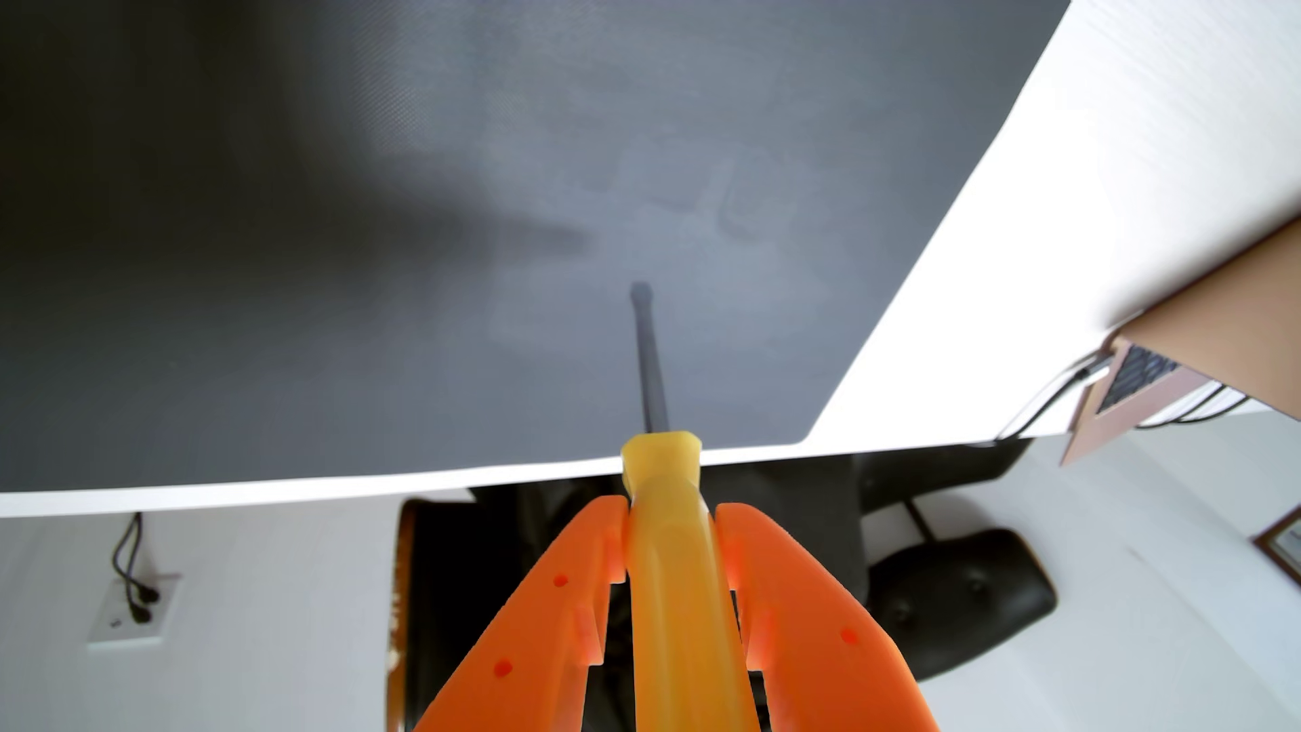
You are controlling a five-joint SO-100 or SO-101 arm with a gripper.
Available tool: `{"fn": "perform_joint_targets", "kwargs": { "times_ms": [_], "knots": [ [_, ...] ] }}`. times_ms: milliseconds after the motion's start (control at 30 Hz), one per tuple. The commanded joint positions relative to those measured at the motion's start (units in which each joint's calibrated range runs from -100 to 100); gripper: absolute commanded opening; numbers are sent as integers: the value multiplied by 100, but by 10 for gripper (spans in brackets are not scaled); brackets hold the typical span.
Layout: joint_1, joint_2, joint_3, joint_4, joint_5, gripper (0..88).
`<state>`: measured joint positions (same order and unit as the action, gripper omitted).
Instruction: Grab the yellow screwdriver
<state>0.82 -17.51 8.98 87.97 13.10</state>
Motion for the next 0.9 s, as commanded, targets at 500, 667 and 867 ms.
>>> {"fn": "perform_joint_targets", "kwargs": {
  "times_ms": [500,667,867],
  "knots": [
    [51,-215,-201,35,-10,8],
    [51,-156,-201,26,1,8],
    [51,-147,-201,26,1,8]
  ]
}}
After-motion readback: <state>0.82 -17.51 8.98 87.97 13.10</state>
